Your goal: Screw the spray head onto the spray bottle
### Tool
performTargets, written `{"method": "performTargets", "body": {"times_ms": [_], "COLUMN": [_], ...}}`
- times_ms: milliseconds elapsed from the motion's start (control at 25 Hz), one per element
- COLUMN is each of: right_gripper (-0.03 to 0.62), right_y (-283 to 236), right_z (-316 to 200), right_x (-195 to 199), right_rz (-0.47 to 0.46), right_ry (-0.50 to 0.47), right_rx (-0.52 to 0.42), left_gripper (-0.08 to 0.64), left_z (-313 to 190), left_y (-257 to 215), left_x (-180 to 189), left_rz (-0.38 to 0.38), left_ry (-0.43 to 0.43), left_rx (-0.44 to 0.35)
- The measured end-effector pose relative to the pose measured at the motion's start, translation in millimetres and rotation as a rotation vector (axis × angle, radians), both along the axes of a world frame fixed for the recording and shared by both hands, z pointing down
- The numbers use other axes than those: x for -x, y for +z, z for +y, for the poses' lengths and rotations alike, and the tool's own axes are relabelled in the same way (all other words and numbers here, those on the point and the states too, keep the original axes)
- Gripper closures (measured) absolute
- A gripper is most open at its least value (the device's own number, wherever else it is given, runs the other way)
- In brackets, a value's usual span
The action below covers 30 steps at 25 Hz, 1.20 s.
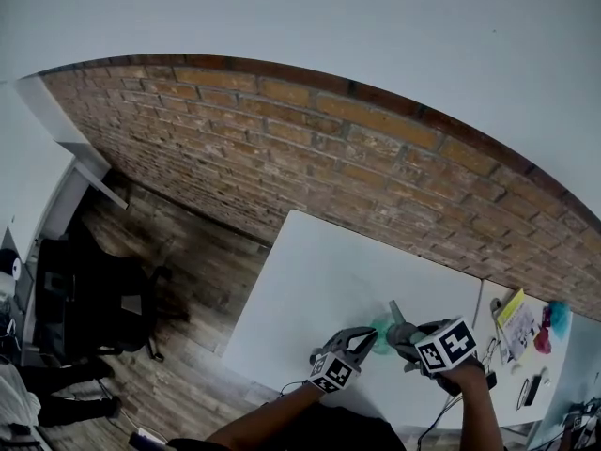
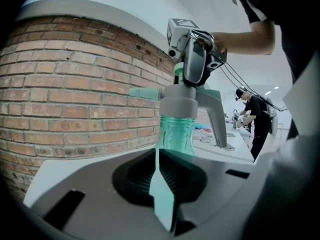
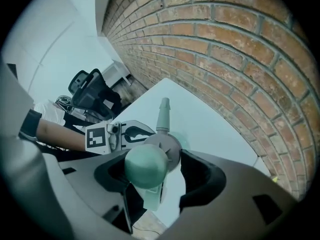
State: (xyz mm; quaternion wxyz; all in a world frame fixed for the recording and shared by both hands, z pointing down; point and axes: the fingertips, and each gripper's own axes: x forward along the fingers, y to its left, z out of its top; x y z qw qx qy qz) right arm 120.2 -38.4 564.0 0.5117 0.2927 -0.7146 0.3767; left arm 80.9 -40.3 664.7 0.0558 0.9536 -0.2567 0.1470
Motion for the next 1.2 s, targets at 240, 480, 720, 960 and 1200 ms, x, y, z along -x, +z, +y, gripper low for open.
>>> {"method": "performTargets", "body": {"times_ms": [240, 480, 720, 960, 1200], "right_gripper": [0.333, 0.333, 0.334, 0.337, 0.480], "right_y": [-29, -53, -40, -9, -5], "right_z": [-4, 4, 39, 46, 48], "right_x": [-3, -12, -31, -32, -26], "right_rz": [-0.078, -0.107, -0.143, -0.132, -0.143], "right_ry": [0.015, 0.025, 0.104, 0.133, 0.112], "right_rx": [-0.099, -0.186, -0.281, -0.422, -0.549], "left_gripper": [0.558, 0.558, 0.558, 0.558, 0.558], "left_z": [1, 10, 9, 7, 9], "left_y": [-7, -14, -12, -7, -2], "left_x": [5, -5, -8, -10, -10], "left_rz": [0.021, 0.030, 0.016, 0.011, -0.011], "left_ry": [-0.020, 0.001, 0.009, -0.002, 0.001], "left_rx": [0.007, 0.006, 0.005, 0.017, 0.030]}}
